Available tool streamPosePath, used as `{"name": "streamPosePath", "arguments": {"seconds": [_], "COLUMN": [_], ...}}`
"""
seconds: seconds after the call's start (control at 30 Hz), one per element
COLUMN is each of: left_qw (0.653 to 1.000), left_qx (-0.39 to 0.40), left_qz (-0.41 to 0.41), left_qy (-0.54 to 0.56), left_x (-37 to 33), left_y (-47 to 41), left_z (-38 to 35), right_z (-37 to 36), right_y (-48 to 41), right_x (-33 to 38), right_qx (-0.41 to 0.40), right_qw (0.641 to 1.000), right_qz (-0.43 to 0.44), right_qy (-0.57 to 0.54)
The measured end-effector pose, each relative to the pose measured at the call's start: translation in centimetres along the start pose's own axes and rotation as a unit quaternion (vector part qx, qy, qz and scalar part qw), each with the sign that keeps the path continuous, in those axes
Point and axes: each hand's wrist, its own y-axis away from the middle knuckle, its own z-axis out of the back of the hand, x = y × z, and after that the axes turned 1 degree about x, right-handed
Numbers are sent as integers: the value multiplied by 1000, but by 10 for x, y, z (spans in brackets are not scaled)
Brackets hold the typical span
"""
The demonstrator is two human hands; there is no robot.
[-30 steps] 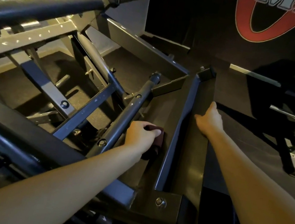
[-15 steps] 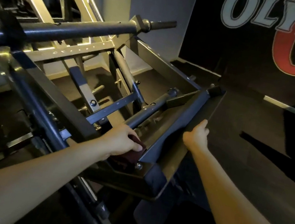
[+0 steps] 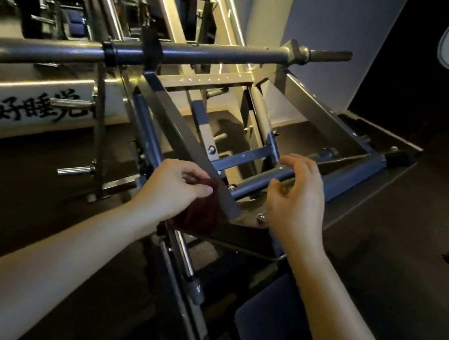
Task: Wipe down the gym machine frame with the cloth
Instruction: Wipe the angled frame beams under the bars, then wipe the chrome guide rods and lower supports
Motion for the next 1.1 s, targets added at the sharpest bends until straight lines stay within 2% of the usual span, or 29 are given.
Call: {"name": "streamPosePath", "arguments": {"seconds": [0.1, 0.27, 0.33, 0.5, 0.6, 0.73, 0.83, 0.93, 1.0, 1.1], "left_qw": [997, 985, 981, 971, 965, 961, 964, 965, 959, 930], "left_qx": [-7, -39, -39, 8, 47, 81, 74, 65, 98, 195], "left_qz": [42, 82, 87, 115, 127, 148, 167, 200, 227, 292], "left_qy": [60, 144, 169, 210, 225, 220, 196, 159, 137, 113], "left_x": [7, 33, 46, 87, 112, 140, 164, 194, 217, 240], "left_y": [12, 30, 36, 39, 43, 54, 60, 69, 73, 73], "left_z": [32, 62, 72, 104, 115, 112, 96, 72, 53, 21], "right_z": [-22, -84, -110, -158, -179, -189, -193, -201, -208, -213], "right_y": [22, 61, 72, 97, 116, 140, 156, 175, 188, 202], "right_x": [31, 71, 82, 99, 93, 76, 52, 17, -11, -58], "right_qx": [21, 149, 165, 112, 92, 178, 230, 248, 242, 242], "right_qw": [998, 982, 980, 989, 989, 942, 909, 895, 893, 892], "right_qz": [49, 82, 58, -2, -71, -205, -250, -281, -299, -313], "right_qy": [-35, -83, -90, -95, -95, -200, -241, -242, -233, -218]}}
